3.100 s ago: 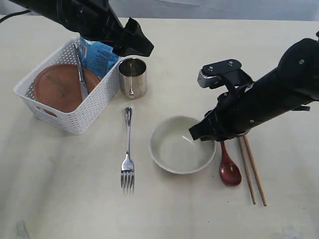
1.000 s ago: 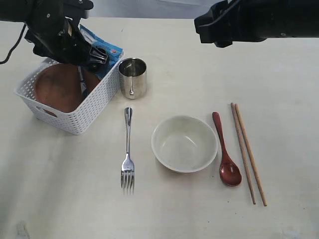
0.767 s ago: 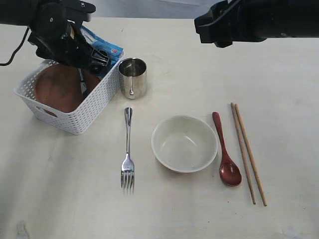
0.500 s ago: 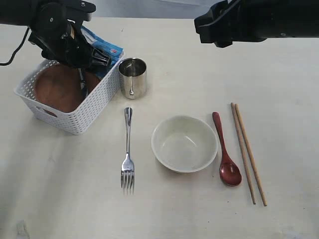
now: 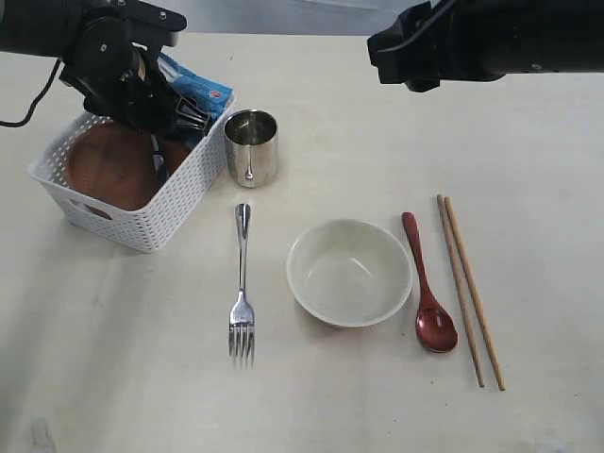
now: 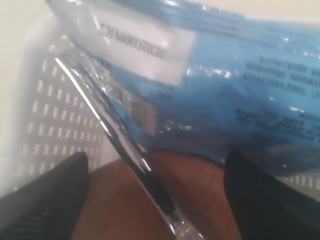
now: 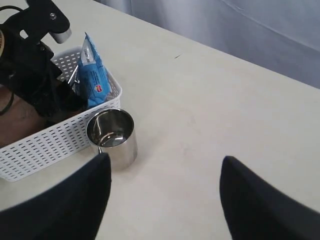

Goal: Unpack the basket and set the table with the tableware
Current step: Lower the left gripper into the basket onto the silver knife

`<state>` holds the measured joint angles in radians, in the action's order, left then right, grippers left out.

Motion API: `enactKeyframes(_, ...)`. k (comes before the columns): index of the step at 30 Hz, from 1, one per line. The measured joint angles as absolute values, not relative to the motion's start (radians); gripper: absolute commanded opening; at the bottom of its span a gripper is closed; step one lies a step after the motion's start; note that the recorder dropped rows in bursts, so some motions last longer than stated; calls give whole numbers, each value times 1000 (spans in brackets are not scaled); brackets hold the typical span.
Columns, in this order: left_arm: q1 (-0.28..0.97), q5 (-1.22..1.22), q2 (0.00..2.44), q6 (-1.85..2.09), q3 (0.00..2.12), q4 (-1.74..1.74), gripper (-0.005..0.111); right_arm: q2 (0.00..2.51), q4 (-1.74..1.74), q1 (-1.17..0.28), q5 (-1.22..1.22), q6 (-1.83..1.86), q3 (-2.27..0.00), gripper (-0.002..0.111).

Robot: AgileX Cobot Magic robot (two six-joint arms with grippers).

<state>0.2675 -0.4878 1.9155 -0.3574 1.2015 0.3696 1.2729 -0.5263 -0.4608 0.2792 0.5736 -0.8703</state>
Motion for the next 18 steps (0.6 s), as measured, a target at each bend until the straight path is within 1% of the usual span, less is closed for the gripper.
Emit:
enactKeyframes(8, 268, -493, 1916, -380, 1204, 374, 70, 1273, -526, -461, 281, 574, -870, 60)
enactKeyframes(11, 268, -561, 1916, -402, 1229, 374, 70, 1273, -526, -461, 286, 574, -870, 60)
enactKeyframes(14, 269, -703, 1916, -439, 1283, 374, 70, 1273, -526, -461, 287, 572, -870, 60)
enactKeyframes(18, 278, -727, 1920, -483, 1287, 374, 70, 1273, -526, -461, 287, 572, -870, 60)
